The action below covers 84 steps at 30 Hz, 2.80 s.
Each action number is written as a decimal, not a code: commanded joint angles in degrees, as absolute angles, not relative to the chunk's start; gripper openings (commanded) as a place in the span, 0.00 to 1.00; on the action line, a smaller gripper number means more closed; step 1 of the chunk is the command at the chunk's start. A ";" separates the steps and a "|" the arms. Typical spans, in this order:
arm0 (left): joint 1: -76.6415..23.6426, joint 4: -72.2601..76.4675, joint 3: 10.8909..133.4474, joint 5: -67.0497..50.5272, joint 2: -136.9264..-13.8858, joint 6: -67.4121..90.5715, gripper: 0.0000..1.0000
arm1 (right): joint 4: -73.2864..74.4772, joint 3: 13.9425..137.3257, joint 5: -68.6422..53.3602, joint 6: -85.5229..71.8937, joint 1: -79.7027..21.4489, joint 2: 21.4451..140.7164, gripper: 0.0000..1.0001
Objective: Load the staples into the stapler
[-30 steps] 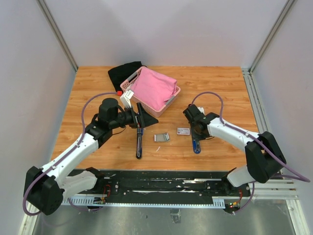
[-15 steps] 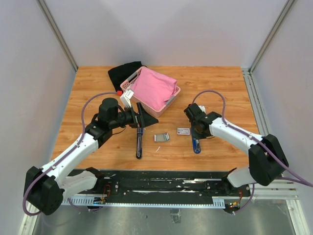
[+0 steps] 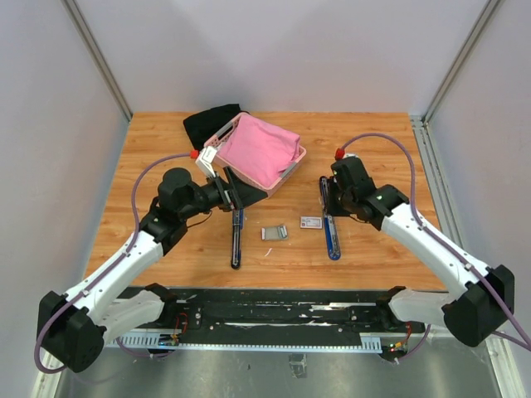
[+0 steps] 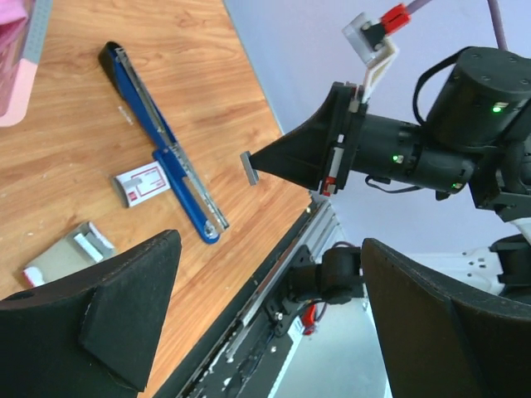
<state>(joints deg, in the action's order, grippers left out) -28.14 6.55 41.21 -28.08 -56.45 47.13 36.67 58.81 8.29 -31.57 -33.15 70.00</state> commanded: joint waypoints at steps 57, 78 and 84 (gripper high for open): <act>-37.00 35.33 52.57 -32.21 -65.94 60.92 0.31 | -16.05 60.04 -30.16 -51.56 -33.56 61.72 0.01; -37.00 34.22 48.07 -36.51 -63.97 60.30 0.13 | -9.15 62.54 -25.90 -49.80 -30.02 59.33 0.29; -37.00 20.91 51.38 -41.76 -63.81 49.94 0.13 | 4.97 71.58 -34.36 -40.88 -26.02 62.49 0.45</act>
